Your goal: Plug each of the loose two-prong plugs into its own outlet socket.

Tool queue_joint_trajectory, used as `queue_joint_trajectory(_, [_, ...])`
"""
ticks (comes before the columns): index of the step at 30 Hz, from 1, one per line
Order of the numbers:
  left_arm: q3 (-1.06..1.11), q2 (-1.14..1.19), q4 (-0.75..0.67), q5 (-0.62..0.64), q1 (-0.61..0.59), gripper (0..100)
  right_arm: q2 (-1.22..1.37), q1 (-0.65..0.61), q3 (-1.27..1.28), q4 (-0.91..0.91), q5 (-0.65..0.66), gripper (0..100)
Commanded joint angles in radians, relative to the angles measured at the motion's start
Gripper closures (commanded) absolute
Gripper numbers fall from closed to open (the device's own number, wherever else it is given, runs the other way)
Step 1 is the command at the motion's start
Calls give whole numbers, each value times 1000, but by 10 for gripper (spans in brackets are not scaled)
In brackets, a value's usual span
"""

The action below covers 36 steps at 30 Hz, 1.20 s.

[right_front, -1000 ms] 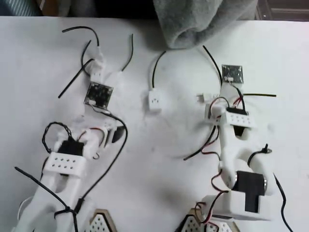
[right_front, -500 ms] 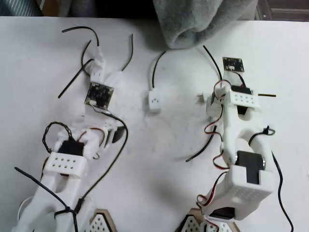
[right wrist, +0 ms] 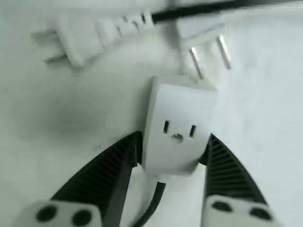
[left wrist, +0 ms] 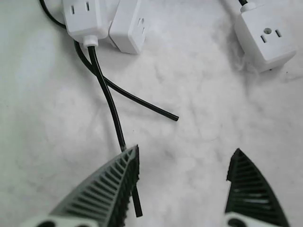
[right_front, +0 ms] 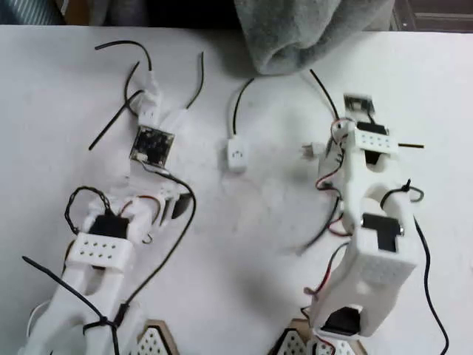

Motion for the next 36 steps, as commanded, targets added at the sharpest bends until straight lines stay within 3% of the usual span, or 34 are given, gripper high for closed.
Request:
queue_joint_trajectory(1, [-8,-24,-21,-9,7,705,21,24,-69,28,-8,789])
queue_joint_trajectory(5, [-8,-24,-21,-9,5,705,33,2,-87,28,-5,793])
queue_joint_trajectory(11, [-8,-24,-23,-11,5,705,19,-2,-95,33,6,950])
queue_joint_trajectory(17, [-8,-24,-25,-11,4,705,-122,-85,-161,185,38,866])
queue_joint_trajectory(29, [18,-30,-80,-2,-36,706,-510,-357,-143,513,91,905])
queue_joint_trajectory(32, [17,-31,-81,2,-61,706,-558,-417,-20,515,183,905])
queue_joint_trajectory(36, [18,-31,-110,49,-82,706,-624,-512,235,430,397,905])
